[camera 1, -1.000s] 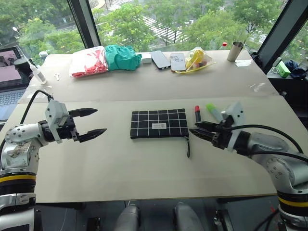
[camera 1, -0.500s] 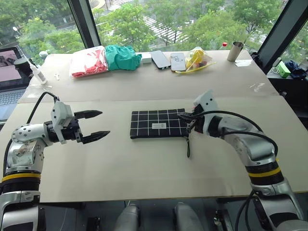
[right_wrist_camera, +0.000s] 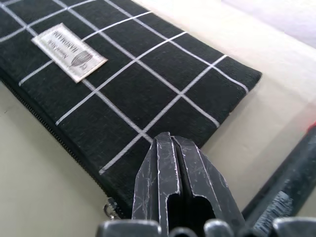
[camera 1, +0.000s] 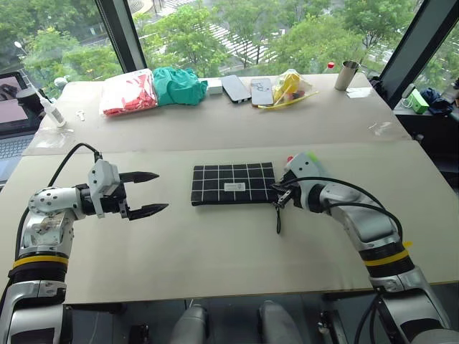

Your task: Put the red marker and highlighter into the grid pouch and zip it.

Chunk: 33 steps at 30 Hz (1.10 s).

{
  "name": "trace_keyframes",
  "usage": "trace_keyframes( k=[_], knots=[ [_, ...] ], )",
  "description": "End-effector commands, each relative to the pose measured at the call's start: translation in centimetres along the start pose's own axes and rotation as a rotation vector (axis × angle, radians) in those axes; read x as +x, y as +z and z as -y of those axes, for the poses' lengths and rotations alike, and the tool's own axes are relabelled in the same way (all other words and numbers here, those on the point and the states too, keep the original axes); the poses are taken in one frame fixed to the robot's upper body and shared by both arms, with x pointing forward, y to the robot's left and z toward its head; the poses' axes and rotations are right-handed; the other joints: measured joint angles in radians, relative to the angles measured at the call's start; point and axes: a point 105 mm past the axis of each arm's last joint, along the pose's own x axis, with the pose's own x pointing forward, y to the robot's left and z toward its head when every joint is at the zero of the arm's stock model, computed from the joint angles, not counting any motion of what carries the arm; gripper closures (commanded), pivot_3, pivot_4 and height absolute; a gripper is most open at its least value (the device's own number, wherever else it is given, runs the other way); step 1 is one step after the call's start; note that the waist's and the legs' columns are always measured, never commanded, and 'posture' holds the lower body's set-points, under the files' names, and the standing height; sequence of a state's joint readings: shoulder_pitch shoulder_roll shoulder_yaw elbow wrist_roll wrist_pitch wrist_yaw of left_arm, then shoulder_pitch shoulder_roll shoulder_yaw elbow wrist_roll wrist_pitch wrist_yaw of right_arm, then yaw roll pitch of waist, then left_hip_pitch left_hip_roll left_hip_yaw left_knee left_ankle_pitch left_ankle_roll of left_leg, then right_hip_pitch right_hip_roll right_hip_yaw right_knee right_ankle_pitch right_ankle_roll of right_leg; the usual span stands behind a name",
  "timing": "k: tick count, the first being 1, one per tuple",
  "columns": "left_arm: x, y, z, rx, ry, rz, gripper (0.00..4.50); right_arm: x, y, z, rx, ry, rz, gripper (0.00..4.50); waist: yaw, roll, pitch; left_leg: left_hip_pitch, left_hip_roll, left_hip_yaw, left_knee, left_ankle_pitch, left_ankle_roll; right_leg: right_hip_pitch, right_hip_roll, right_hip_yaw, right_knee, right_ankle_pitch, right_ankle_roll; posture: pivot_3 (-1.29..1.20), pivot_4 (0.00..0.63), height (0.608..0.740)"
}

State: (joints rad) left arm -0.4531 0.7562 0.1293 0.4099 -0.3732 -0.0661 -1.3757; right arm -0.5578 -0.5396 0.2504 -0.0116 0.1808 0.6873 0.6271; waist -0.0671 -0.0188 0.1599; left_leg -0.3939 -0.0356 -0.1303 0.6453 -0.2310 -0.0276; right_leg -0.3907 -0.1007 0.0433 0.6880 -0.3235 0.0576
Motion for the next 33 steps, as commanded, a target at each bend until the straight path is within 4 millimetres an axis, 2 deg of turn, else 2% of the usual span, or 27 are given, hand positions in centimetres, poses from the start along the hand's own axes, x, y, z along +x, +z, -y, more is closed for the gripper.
trace_keyframes(
  k=[1,4,7,12,17,26,31,33],
  knots=[
    [0.0,0.7,-0.5,0.043,0.011,0.015,0.00,0.0,0.2,-0.2,-0.072,-0.008,-0.007,4.46,-0.001,0.000,0.000,0.000,0.000,0.000,0.000,0.000,0.000,0.000,0.000,0.000,0.000,0.000,0.000,0.00,0.150,0.740],
    [0.0,0.4,-0.5,0.039,0.010,0.014,0.00,-0.1,0.7,0.7,-0.064,-0.046,0.002,4.46,-0.002,0.000,0.000,0.000,0.000,0.000,0.000,0.000,0.000,0.000,0.000,0.000,0.000,0.000,0.000,0.00,0.150,0.740],
    [-0.1,0.3,-0.4,0.036,0.013,0.016,0.00,-0.2,0.6,0.2,-0.084,-0.017,-0.009,4.46,-0.001,0.000,0.000,0.000,0.000,0.000,0.000,0.000,0.000,0.000,0.000,0.000,0.000,0.000,0.000,0.00,0.150,0.740],
    [-0.1,0.1,-0.6,0.068,0.011,-0.006,0.00,0.0,-0.7,-0.2,-0.197,-0.014,-0.090,4.46,-0.001,0.000,0.000,0.000,0.000,0.000,0.000,0.000,0.000,0.000,0.000,0.000,0.001,0.000,0.000,0.00,0.150,0.740],
    [0.0,-1.4,-0.6,0.150,-0.033,-0.131,0.00,0.6,-1.6,-0.3,-0.339,-0.017,-0.164,4.46,0.001,0.000,0.000,0.002,0.000,-0.001,0.000,0.000,0.000,0.002,0.000,-0.001,0.000,0.000,0.000,0.00,0.150,0.740],
    [2.7,-2.6,-0.4,0.470,-0.139,-0.234,0.00,1.1,-1.0,-0.8,-0.339,-0.006,-0.141,4.46,0.000,-0.001,-0.001,0.003,0.000,0.000,0.000,0.000,-0.001,0.002,0.000,-0.001,0.001,0.000,0.000,0.00,0.150,0.740],
    [3.1,-4.6,-0.8,0.652,-0.176,-0.375,0.00,1.1,-0.7,-0.7,-0.324,-0.015,-0.127,4.46,-0.001,-0.002,-0.001,0.003,0.000,0.000,0.000,0.000,0.000,0.002,0.000,-0.001,0.002,0.000,0.000,0.00,0.150,0.740],
    [4.3,-4.1,-1.2,0.665,-0.141,-0.331,0.00,1.0,-0.8,-0.8,-0.318,-0.016,-0.123,4.46,0.000,-0.002,-0.001,0.004,0.000,0.000,0.000,0.000,0.000,0.002,0.000,-0.001,0.003,0.000,0.000,0.00,0.150,0.740]
  ],
)
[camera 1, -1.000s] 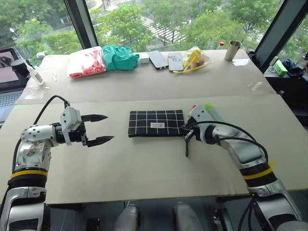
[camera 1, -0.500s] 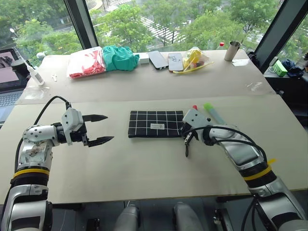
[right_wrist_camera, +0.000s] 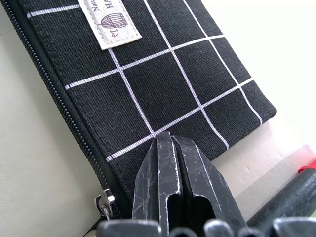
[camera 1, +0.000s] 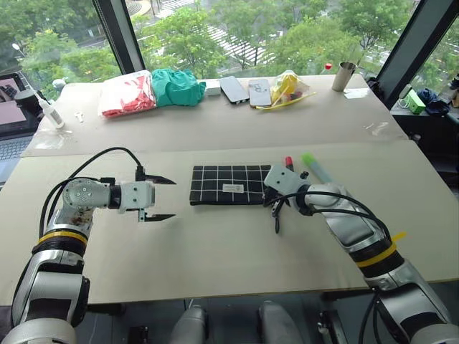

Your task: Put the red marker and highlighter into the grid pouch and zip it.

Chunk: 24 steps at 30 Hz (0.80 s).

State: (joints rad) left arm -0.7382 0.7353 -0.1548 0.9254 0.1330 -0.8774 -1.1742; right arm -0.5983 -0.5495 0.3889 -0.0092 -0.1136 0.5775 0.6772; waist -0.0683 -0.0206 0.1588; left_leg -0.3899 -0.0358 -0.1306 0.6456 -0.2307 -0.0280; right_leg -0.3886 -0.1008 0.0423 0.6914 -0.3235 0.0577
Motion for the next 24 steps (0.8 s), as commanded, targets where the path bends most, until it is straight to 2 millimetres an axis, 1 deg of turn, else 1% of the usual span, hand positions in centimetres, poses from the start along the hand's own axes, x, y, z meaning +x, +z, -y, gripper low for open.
trace_keyframes(
  k=[1,6,11,16,19,21,22,24],
  knots=[
    [1.2,-0.3,-0.3,0.045,0.029,-0.020,0.00,-0.1,-0.9,-0.7,0.033,0.020,-0.026,4.46,0.004,0.000,0.000,0.000,0.000,0.000,0.000,0.000,0.000,0.000,0.000,0.000,0.000,0.000,0.000,0.00,0.150,0.740],
    [2.8,-0.1,-0.3,0.080,0.030,-0.019,0.00,-0.4,-1.0,-0.9,0.045,0.018,-0.025,4.46,0.016,0.000,0.000,0.001,-0.001,0.000,0.001,0.000,0.000,0.001,0.000,0.000,0.002,0.000,0.000,0.00,0.150,0.740],
    [5.0,1.6,-0.8,0.096,0.075,0.063,0.00,-0.6,-1.2,-0.6,0.051,0.006,-0.032,4.46,0.027,0.000,0.000,0.001,-0.002,0.000,0.003,0.000,0.000,0.001,-0.001,0.000,0.002,0.000,0.000,0.00,0.150,0.740],
    [6.0,2.8,-0.5,0.105,0.060,0.136,0.00,-0.6,-1.2,-0.5,0.059,0.003,-0.032,4.46,0.025,0.000,0.000,0.000,-0.002,0.000,0.004,0.000,0.000,0.001,-0.001,0.000,0.002,0.000,0.000,0.00,0.150,0.740],
    [6.1,2.7,0.3,0.111,0.019,0.134,0.00,-0.5,-1.3,-0.4,0.063,0.000,-0.036,4.46,0.022,0.000,0.000,0.000,-0.002,0.000,0.003,0.000,0.000,0.001,-0.001,0.000,0.002,0.000,0.000,0.00,0.150,0.740],
    [5.9,2.3,0.8,0.097,-0.002,0.122,0.52,-0.6,-1.3,-0.4,0.064,0.001,-0.035,4.50,0.021,0.000,0.000,0.000,-0.002,0.000,0.003,0.000,0.000,0.001,-0.001,0.000,0.002,0.000,0.000,0.00,0.150,0.740],
    [5.8,2.1,1.0,0.088,-0.008,0.121,0.68,-0.6,-1.3,-0.4,0.064,0.001,-0.034,4.50,0.021,0.000,0.000,0.000,-0.002,0.000,0.003,0.000,0.000,0.001,-0.001,0.000,0.002,0.000,0.000,0.00,0.150,0.740],
    [5.5,1.9,1.2,0.080,-0.010,0.114,1.43,-0.6,-1.3,-0.4,0.067,0.000,-0.034,4.50,0.020,0.000,0.000,0.000,-0.002,0.000,0.003,0.000,0.000,0.001,-0.001,0.000,0.002,0.000,0.000,0.00,0.150,0.740]
  ],
)
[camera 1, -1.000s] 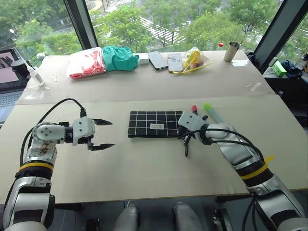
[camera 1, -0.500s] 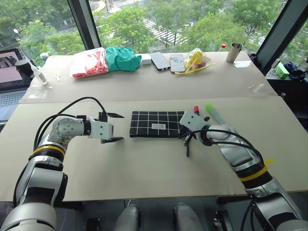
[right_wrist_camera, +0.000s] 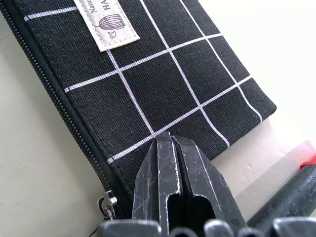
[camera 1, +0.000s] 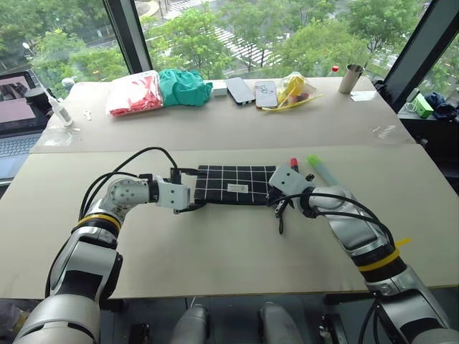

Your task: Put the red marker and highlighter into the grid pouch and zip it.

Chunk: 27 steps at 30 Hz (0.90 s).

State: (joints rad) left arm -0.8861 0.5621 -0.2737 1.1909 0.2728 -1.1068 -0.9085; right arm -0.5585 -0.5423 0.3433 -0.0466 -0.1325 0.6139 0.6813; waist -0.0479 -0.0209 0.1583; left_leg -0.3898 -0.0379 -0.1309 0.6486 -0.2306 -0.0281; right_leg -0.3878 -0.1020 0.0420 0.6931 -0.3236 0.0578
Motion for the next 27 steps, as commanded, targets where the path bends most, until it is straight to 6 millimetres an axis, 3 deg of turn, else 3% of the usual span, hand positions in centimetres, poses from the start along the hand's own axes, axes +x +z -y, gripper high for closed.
trace_keyframes(
  k=[1,6,7,8,18,22,25,27],
  knots=[
    [-0.9,-1.0,1.9,-0.032,-0.071,-0.039,1.84,0.0,-0.7,-0.6,0.030,0.025,-0.020,4.50,-0.001,0.000,0.000,0.000,0.000,0.000,0.000,0.000,0.000,0.000,0.000,0.000,0.000,0.000,0.000,0.00,0.150,0.740],
    [-2.1,-1.6,1.3,-0.017,-0.060,-0.078,3.61,-0.1,-0.9,-0.7,0.039,0.031,-0.022,4.50,-0.004,0.000,0.000,0.000,0.000,0.000,0.000,0.000,0.000,0.000,0.000,0.000,0.000,0.000,0.000,0.00,0.150,0.740],
    [-2.2,-1.6,1.1,-0.015,-0.058,-0.082,4.19,-0.1,-0.9,-0.7,0.039,0.031,-0.022,4.50,-0.006,0.000,0.000,0.000,0.000,0.000,0.000,0.000,0.000,0.000,0.000,0.000,0.000,0.000,0.000,0.00,0.150,0.740],
    [-2.3,-1.7,0.9,-0.013,-0.054,-0.086,4.36,-0.1,-0.9,-0.6,0.040,0.029,-0.022,4.50,-0.007,0.000,0.000,0.000,0.000,0.000,-0.001,0.000,0.000,0.000,0.000,0.000,0.000,0.000,0.000,0.00,0.150,0.740],
    [-1.1,0.3,-1.8,-0.090,0.075,0.050,4.44,-0.7,-0.9,-0.6,0.034,0.022,-0.010,4.50,-0.008,0.000,0.000,-0.001,0.000,-0.001,0.000,0.000,0.000,0.000,0.000,-0.001,0.000,0.000,0.000,0.00,0.150,0.740],
    [-1.3,1.4,-3.3,-0.280,0.126,0.192,4.44,-3.3,2.9,-0.1,0.136,0.083,0.215,4.50,0.000,0.000,0.000,-0.005,0.000,-0.002,0.002,0.000,0.000,-0.002,0.000,-0.002,0.000,0.000,0.000,0.00,0.150,0.740],
    [-2.0,1.8,-2.4,-0.366,0.043,0.247,4.44,-7.0,6.4,-0.8,0.228,0.216,0.436,4.50,-0.013,0.000,0.000,-0.010,0.000,-0.003,0.004,0.000,0.000,-0.005,0.000,-0.002,0.001,0.000,0.000,0.00,0.150,0.740],
    [-2.5,1.9,-1.7,-0.379,0.002,0.247,4.44,-8.3,7.4,0.0,0.283,0.206,0.518,4.50,-0.024,0.000,0.000,-0.010,0.000,-0.004,0.004,0.000,0.000,-0.005,0.000,-0.003,0.003,0.000,0.000,0.00,0.150,0.740]
  ],
)
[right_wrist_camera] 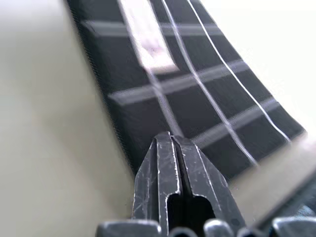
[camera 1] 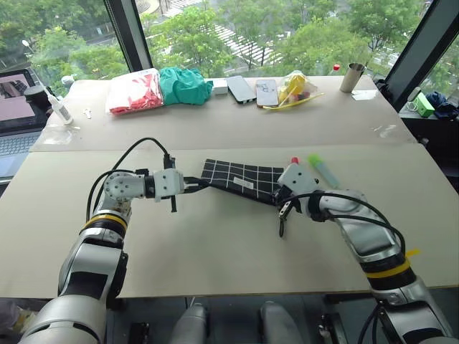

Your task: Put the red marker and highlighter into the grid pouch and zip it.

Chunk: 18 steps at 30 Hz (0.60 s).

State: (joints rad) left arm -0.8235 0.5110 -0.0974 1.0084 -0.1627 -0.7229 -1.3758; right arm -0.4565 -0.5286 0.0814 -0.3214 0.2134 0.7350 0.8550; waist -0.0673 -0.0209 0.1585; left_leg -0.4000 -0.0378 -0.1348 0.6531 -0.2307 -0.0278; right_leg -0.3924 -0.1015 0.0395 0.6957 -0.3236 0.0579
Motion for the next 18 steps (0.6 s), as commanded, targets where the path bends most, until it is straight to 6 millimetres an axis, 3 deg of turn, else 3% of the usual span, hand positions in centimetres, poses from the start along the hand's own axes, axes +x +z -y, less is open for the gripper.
trace_keyframes(
  k=[1,2,3,5,7,9,12,14,18],
  knots=[
    [-1.2,0.7,0.5,-0.027,-0.048,0.020,4.44,-2.3,4.0,0.3,0.036,-0.003,0.191,4.50,-0.008,0.000,0.000,0.000,0.000,0.000,0.000,0.000,0.000,0.000,0.000,0.000,0.001,0.000,0.000,0.00,0.150,0.740],
    [-1.3,0.7,0.6,-0.027,-0.053,0.019,4.44,-2.4,3.7,0.7,0.042,-0.035,0.181,4.50,-0.008,0.000,0.000,0.001,0.000,0.000,0.000,0.000,0.000,0.001,0.000,0.000,0.001,0.000,0.000,0.00,0.150,0.740],
    [-1.4,0.8,0.6,-0.027,-0.056,0.019,4.50,-2.5,3.5,1.0,0.046,-0.054,0.171,3.91,-0.006,0.000,0.000,0.001,0.000,0.000,0.000,0.000,0.000,0.001,0.000,0.000,0.001,0.000,0.000,0.00,0.150,0.740],
    [-1.5,0.7,0.9,-0.029,-0.074,0.007,4.50,-2.5,3.6,1.0,0.064,-0.062,0.180,3.44,-0.004,0.000,0.000,0.002,0.000,-0.001,0.000,0.000,0.000,0.001,0.001,-0.001,-0.001,0.000,0.000,0.00,0.150,0.740],
    [-1.6,0.5,1.7,-0.012,-0.112,-0.015,4.50,-3.0,4.2,0.6,0.090,-0.036,0.212,2.63,-0.002,0.000,0.000,0.002,0.000,-0.001,0.000,0.000,0.000,0.000,0.001,-0.001,-0.001,0.000,0.000,0.00,0.150,0.740],
    [-1.9,0.1,2.8,-0.008,-0.173,-0.050,4.50,-3.9,4.6,1.4,0.128,-0.069,0.233,1.91,-0.001,0.000,0.000,0.001,0.000,-0.001,0.000,0.000,0.000,0.001,0.000,0.000,-0.001,0.000,0.000,0.00,0.150,0.740],
    [-3.5,-1.7,5.2,-0.003,-0.325,-0.245,4.50,-5.7,3.3,2.7,0.194,-0.131,0.189,0.92,-0.001,0.000,0.000,0.001,0.000,-0.001,0.000,0.000,0.000,0.001,0.000,0.000,0.000,0.000,0.000,0.00,0.150,0.740],
    [-4.4,-2.4,5.9,-0.025,-0.354,-0.348,4.50,-6.6,2.2,3.0,0.234,-0.168,0.143,0.92,0.000,0.000,0.000,0.002,0.000,-0.001,-0.001,0.000,0.000,0.002,0.000,0.000,0.000,0.000,0.000,0.00,0.150,0.740],
    [-4.7,-1.8,5.7,-0.073,-0.263,-0.392,4.50,-7.4,1.1,2.3,0.290,-0.174,0.082,0.92,-0.001,0.001,0.000,0.004,0.001,0.000,-0.002,0.000,0.001,0.002,0.001,0.001,-0.002,0.000,0.000,0.00,0.150,0.740]
  ],
)
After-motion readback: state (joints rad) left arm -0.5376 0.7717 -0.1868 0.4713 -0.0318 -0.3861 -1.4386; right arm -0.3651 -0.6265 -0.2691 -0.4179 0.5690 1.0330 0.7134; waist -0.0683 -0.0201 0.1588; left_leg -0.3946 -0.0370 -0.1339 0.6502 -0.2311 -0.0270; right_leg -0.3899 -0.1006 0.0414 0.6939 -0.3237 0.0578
